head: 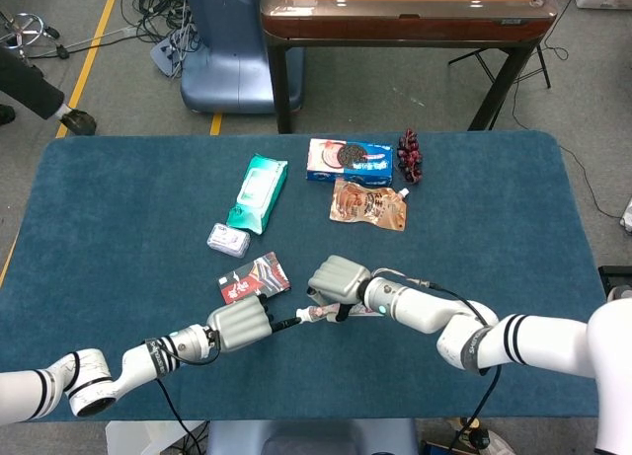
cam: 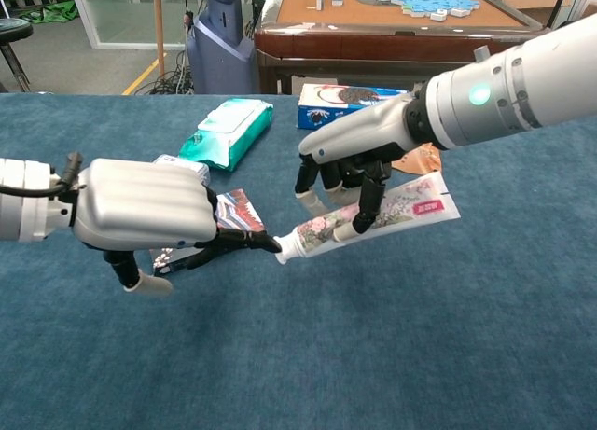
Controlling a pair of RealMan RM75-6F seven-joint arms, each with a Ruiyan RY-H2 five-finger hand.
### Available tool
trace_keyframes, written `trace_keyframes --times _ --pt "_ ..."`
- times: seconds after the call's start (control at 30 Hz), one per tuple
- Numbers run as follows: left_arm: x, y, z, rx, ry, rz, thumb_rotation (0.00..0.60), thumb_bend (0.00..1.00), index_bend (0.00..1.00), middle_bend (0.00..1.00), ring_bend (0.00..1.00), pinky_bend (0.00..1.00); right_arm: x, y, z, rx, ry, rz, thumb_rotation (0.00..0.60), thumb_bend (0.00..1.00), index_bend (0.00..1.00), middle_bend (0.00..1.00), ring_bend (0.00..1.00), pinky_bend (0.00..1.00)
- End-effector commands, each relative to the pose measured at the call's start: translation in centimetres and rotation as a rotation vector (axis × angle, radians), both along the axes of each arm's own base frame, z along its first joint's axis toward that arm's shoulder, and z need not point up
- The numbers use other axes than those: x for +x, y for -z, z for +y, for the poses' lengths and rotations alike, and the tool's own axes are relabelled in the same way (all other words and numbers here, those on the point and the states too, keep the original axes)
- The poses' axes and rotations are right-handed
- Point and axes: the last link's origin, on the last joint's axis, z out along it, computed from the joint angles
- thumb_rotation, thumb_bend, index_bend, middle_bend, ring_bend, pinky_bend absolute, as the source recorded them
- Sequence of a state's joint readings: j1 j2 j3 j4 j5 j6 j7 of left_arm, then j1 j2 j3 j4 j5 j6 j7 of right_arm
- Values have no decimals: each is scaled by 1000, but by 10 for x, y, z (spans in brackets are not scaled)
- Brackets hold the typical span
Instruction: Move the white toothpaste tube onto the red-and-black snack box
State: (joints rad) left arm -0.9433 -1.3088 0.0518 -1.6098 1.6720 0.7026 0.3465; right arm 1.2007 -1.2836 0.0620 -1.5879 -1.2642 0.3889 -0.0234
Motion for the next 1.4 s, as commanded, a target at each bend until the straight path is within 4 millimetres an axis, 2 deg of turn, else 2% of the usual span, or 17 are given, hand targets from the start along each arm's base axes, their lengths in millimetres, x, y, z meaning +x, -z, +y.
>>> trace_keyframes --times 0.03,0.93,1.23,1.4 --pt "0 1 0 0 -1 0 600 255 42 516 515 324 -1 -1 0 -1 -1 2 600 1000 1000 873 878 612" --pt "-2 2 1 3 -16 11 600 255 42 516 508 324 -3 -4 0 -5 8 -11 600 1000 1000 880 892 612" --pt "-12 -18 7 49 -64 -3 600 254 41 515 502 324 -3 -25 -19 -48 8 72 600 1000 1000 880 894 612" --pt "-15 -26 8 67 -89 -18 600 255 42 515 501 324 3 -22 -22 -62 25 40 600 1000 1000 880 892 612"
